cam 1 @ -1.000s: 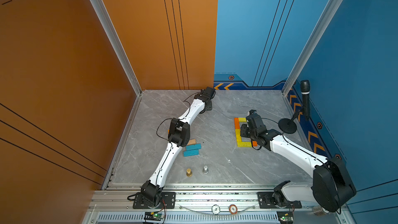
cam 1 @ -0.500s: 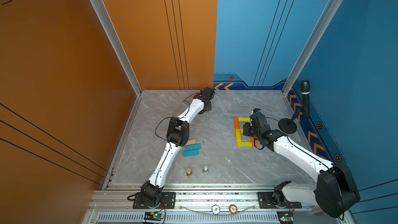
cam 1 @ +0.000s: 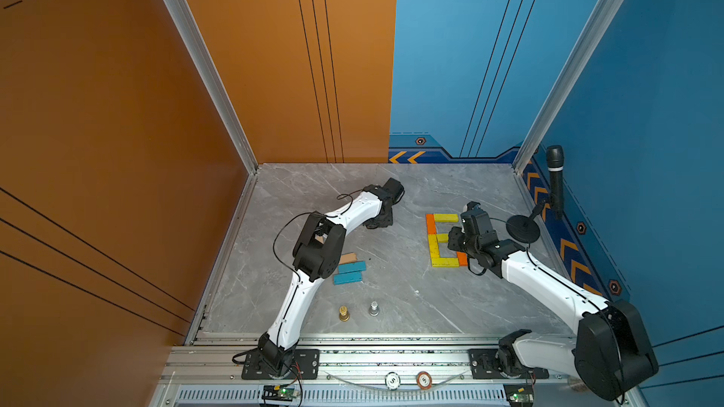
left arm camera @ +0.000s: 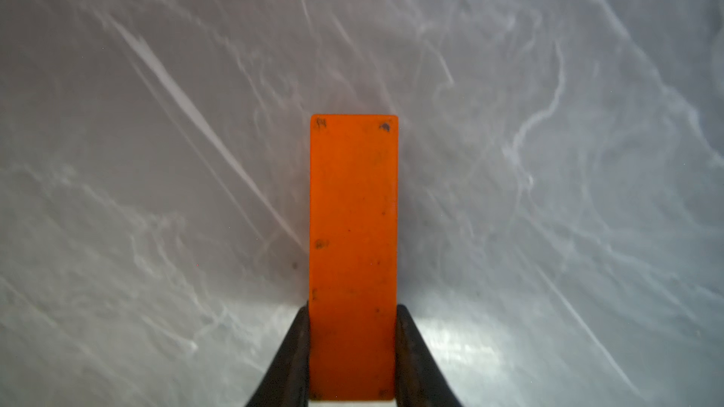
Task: Assemble the number 6 with building blocks
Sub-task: Move the building block to the center of the board.
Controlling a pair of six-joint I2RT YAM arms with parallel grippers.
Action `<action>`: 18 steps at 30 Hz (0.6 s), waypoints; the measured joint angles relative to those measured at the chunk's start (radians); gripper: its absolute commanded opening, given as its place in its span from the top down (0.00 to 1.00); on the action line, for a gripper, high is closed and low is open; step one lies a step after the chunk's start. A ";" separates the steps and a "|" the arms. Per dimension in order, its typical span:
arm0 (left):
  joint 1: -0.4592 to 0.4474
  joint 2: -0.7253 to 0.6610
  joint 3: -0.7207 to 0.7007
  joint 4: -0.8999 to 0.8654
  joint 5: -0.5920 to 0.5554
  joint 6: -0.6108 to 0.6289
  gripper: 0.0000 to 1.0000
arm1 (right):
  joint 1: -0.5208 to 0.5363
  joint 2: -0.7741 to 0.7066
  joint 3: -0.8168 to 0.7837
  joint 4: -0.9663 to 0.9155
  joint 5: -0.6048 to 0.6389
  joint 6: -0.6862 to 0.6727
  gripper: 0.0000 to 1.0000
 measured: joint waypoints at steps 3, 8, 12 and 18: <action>-0.025 -0.049 -0.093 0.041 0.007 -0.029 0.66 | -0.002 -0.007 -0.006 0.000 -0.001 0.000 0.62; -0.040 -0.094 -0.177 0.071 0.035 -0.064 0.47 | -0.005 -0.008 -0.015 0.000 -0.016 0.000 0.62; -0.038 -0.150 -0.235 0.071 0.060 -0.068 0.32 | -0.007 -0.008 -0.022 0.002 -0.019 0.000 0.61; -0.024 -0.278 -0.266 0.074 0.103 -0.035 0.19 | -0.014 -0.008 -0.038 0.012 -0.018 -0.004 0.60</action>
